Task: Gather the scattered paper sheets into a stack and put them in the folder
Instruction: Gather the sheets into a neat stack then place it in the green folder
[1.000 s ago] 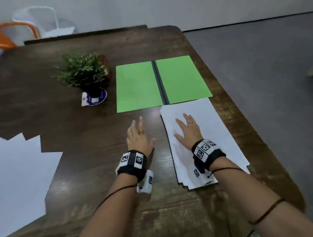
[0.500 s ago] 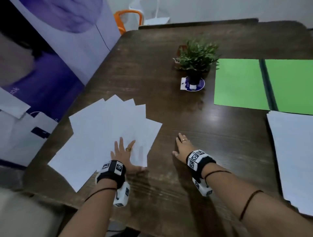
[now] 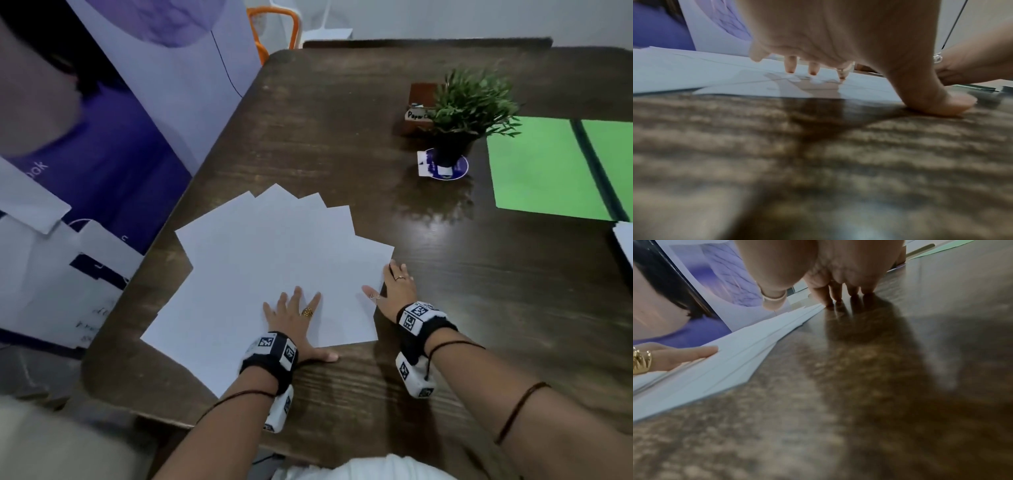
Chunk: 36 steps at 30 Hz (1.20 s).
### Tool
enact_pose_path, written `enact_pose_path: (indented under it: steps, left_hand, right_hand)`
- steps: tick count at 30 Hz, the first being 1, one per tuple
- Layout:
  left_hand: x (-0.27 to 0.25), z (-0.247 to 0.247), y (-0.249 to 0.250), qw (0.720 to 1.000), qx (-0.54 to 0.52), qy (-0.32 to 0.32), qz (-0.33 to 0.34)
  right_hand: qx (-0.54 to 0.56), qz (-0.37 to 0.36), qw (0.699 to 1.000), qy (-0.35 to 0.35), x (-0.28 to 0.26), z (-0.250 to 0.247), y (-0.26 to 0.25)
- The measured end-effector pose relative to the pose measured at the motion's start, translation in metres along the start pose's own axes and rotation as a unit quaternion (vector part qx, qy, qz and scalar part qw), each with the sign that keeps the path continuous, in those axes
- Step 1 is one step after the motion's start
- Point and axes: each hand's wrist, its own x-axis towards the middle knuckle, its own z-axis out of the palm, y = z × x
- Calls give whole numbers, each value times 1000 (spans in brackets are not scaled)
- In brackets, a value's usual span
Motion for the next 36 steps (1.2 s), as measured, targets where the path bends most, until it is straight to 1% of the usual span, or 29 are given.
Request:
enact_pose_path:
  steps: [4, 7, 9, 11, 12, 14, 16, 17, 18, 19, 20, 21, 22, 23, 24, 25, 26, 27, 28, 29, 30, 31, 33, 35, 36]
  left_hand:
    - [1, 1, -2, 1000, 14, 9, 10]
    - [-1, 2, -1, 1000, 16, 10, 14]
    - [-1, 2, -1, 1000, -2, 4, 14]
    - [-1, 3, -2, 1000, -24, 0, 13]
    - [0, 4, -2, 999, -31, 1, 14]
    - [1, 5, -3, 999, -34, 7, 17]
    - [2, 7, -5, 999, -33, 20, 23]
    - [2, 7, -6, 999, -37, 25, 29]
    - [3, 8, -6, 998, -44, 28, 40]
    - [3, 9, -6, 997, -48, 29, 56]
    - [1, 11, -7, 995, -51, 30, 76]
    - [1, 11, -9, 993, -64, 34, 97]
    - [0, 10, -13, 988, -96, 47, 112]
    - [-2, 7, -18, 979, -147, 75, 115]
    - [-3, 4, -25, 969, -196, 114, 99]
    - [-4, 1, -32, 962, -218, 155, 58]
    - [-5, -2, -40, 962, -209, 177, -9]
    - [-6, -5, -47, 962, -195, 171, -86]
    - [-7, -5, -53, 958, -201, 140, -152]
    - [-7, -3, -57, 950, -225, 99, -191]
    - [-8, -1, -58, 946, -244, 66, -203]
    - [-9, 2, -55, 949, -242, 46, -197]
    - [-12, 6, -43, 967, -191, 39, -163]
    - [-15, 7, -26, 980, -141, 55, -126]
    - [-16, 5, -19, 982, -134, 66, -114]
  right_hand:
    - [6, 13, 1000, -1, -5, 5, -8]
    - [43, 24, 999, 12, -8, 7, -18]
    - [100, 31, 994, 19, -10, 7, -25]
    - [199, 31, 979, 28, -11, 7, -32]
    - [260, 24, 965, 35, -12, 6, -36]
    - [364, 34, 929, 62, -13, 5, -44]
    - [442, 84, 887, 105, -11, 0, -54]
    - [480, 121, 860, 123, -8, -4, -58]
    - [516, 156, 832, 133, -7, -9, -61]
    - [535, 188, 813, 130, -4, -11, -63]
    - [535, 206, 810, 127, -4, -14, -64]
    - [520, 211, 817, 134, -2, -13, -63]
    - [507, 201, 825, 147, -3, -14, -62]
    - [498, 190, 829, 168, -3, -13, -60]
    - [500, 178, 825, 193, -5, -13, -58]
    - [505, 175, 818, 213, -8, -14, -55]
    - [504, 178, 814, 228, -10, -15, -52]
    - [493, 191, 815, 238, -12, -15, -50]
    - [479, 204, 818, 244, -14, -15, -48]
    - [473, 213, 818, 249, -13, -12, -45]
    - [476, 218, 813, 256, -14, -11, -44]
    - [478, 219, 809, 262, -15, -9, -43]
    - [471, 211, 812, 271, -16, -5, -39]
    - [455, 192, 830, 259, -21, -1, -36]
    - [445, 182, 843, 243, -22, 2, -35]
